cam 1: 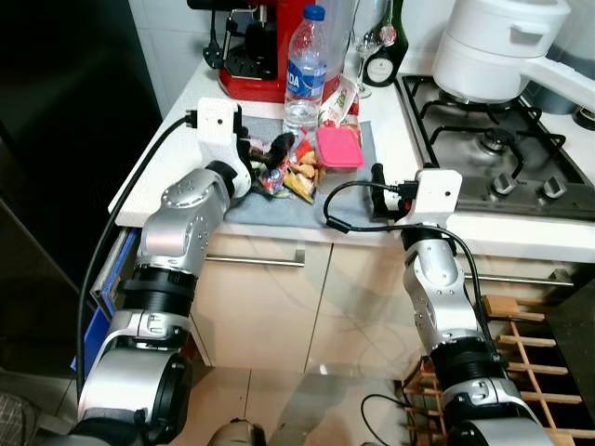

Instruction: Restocking fridge

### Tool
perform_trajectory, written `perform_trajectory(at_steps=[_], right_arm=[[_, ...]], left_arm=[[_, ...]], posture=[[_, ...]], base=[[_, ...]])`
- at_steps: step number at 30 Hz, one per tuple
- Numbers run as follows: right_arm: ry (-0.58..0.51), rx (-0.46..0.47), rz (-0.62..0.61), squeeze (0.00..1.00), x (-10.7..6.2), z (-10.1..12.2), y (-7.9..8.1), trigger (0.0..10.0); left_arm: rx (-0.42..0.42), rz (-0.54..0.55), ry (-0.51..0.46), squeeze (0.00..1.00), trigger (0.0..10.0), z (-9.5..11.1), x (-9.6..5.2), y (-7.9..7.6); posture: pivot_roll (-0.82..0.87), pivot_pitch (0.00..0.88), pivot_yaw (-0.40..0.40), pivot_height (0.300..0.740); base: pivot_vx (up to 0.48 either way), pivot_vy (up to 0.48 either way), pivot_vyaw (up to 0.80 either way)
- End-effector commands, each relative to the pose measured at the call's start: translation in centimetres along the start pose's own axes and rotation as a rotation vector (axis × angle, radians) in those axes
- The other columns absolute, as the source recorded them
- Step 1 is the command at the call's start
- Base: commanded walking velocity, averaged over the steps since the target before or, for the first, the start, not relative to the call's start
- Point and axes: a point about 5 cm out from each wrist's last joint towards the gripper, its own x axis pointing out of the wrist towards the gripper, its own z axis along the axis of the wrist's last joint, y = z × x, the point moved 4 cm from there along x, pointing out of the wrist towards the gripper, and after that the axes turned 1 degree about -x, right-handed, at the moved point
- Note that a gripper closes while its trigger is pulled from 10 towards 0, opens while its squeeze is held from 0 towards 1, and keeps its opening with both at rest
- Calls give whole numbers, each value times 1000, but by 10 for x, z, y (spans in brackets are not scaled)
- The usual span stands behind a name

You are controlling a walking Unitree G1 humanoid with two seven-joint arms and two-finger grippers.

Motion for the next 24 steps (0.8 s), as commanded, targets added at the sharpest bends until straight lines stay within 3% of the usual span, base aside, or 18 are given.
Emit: perform_trajectory(at_steps=[1, 6, 7, 8, 9, 13, 16, 18, 19, 20, 21, 22, 24], right_arm=[[-1, 4, -1, 0, 0, 1, -1, 10000], [6, 5, 4, 0, 0, 0, 1, 10000], [9, 5, 6, 0, 0, -1, 1, 10000], [9, 5, 6, 0, 0, -1, 1, 10000], [12, 5, 6, 0, 0, -1, 1, 10000], [17, 5, 7, 0, -1, -2, 1, 10000], [22, 4, 10, 0, -1, -4, 2, 10000], [24, 5, 12, 0, -1, -4, 2, 10000], [26, 6, 13, 0, -1, -5, 3, 10000], [26, 6, 13, 0, -1, -5, 3, 10000], [28, 7, 14, 0, -1, -5, 3, 10000], [29, 7, 14, 0, -1, -5, 3, 10000], [31, 7, 15, 0, -1, -6, 4, 10000]], left_arm=[[-5, -4, 44, 0, 10000, -10, -1, -3], [23, -23, 127, 0, 10000, -26, -4, -7], [78, -1, 165, 0, 10000, -33, -5, -2], [78, -1, 165, 0, 10000, -33, -5, -2], [177, 31, 188, 0, 10000, -36, -7, 6], [146, 55, 201, 0, 10000, -38, -8, 13], [38, -4, 186, 0, 10000, -38, -7, -2], [87, -27, 190, 0, 10000, -40, -7, -9], [128, -53, 203, 0, 0, -46, -8, -14], [128, -53, 203, 0, 0, -46, -8, -14], [204, -65, 217, 0, 0, -53, -9, -14], [228, -64, 222, 0, 0, -54, -10, -14], [235, -63, 228, 0, 0, -57, -11, -13]], posture=[[0, 0, -8, 740], [0, 0, -8, 740], [1, 0, -7, 740], [1, 0, -7, 740], [1, 0, -8, 740], [2, 0, -8, 740], [4, 0, -6, 740], [4, 0, -5, 740], [5, 0, -4, 740], [5, 0, -4, 740], [8, 0, -3, 740], [8, 0, -3, 740], [10, 0, -4, 740]], base=[[0, 0, 0], [0, 0, 0], [0, 0, 0], [0, 0, 0], [0, 0, 0], [0, 0, 0], [0, 0, 0], [0, 0, 0], [0, 0, 0], [0, 0, 0], [0, 0, 0], [0, 0, 0], [0, 0, 0]])
